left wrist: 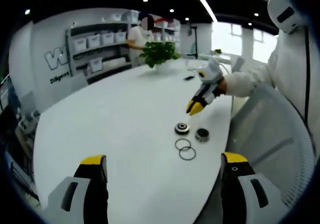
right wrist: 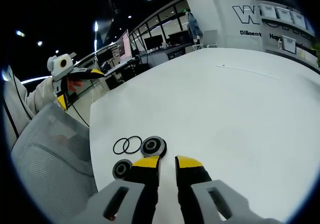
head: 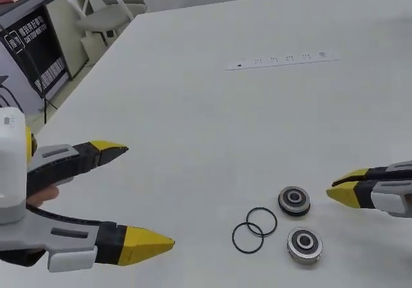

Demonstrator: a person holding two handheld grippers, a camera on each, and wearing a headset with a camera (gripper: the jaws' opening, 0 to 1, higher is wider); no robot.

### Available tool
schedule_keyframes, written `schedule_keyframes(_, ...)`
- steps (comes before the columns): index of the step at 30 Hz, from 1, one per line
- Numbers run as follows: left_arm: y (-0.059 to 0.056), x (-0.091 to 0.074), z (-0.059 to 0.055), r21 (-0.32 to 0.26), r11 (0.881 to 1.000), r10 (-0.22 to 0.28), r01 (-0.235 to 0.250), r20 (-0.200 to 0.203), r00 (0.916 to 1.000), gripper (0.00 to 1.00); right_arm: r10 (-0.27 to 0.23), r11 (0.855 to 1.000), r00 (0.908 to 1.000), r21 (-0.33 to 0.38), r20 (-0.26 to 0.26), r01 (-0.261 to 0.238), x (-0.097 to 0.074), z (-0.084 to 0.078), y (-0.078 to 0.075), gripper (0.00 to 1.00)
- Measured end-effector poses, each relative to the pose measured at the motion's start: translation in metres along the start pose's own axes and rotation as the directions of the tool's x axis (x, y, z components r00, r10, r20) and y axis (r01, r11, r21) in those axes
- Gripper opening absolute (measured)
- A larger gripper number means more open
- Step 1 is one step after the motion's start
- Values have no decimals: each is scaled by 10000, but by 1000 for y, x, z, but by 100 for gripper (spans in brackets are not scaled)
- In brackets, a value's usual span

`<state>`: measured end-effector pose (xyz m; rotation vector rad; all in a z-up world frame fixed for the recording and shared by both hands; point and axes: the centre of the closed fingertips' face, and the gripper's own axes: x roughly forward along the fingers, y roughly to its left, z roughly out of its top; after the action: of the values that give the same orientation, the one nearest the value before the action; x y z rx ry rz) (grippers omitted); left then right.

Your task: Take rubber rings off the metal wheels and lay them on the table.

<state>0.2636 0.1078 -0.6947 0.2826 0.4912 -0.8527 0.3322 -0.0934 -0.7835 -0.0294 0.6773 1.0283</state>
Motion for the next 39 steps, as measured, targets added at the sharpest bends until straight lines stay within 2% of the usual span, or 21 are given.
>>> schedule_keyframes(9,-2,12,20,471,9985,-293,289,90,9995,96,67,9999,10000,139,-27,-66,0,-8,3,10)
schedule_keyframes(15,-6,22,29,765,9956,-547,539,84,9985,95,106,9999,9999,40,-7,-106,-1,-9,5,13)
schedule_keyframes(19,-8,29,33,837,9940,-711,700,96,9974,95,85,9999,9999,-94,-102,-85,-1,-12,5,15)
schedule_keyframes(31,-13,47,46,986,9876,-1240,1218,167,9921,96,-11,9995,9998,-326,-173,5,-2,-18,4,30)
schedule_keyframes(39,-19,59,47,1137,9811,-1577,1563,34,9875,95,78,9916,9974,-1279,-710,-169,3,-25,12,40)
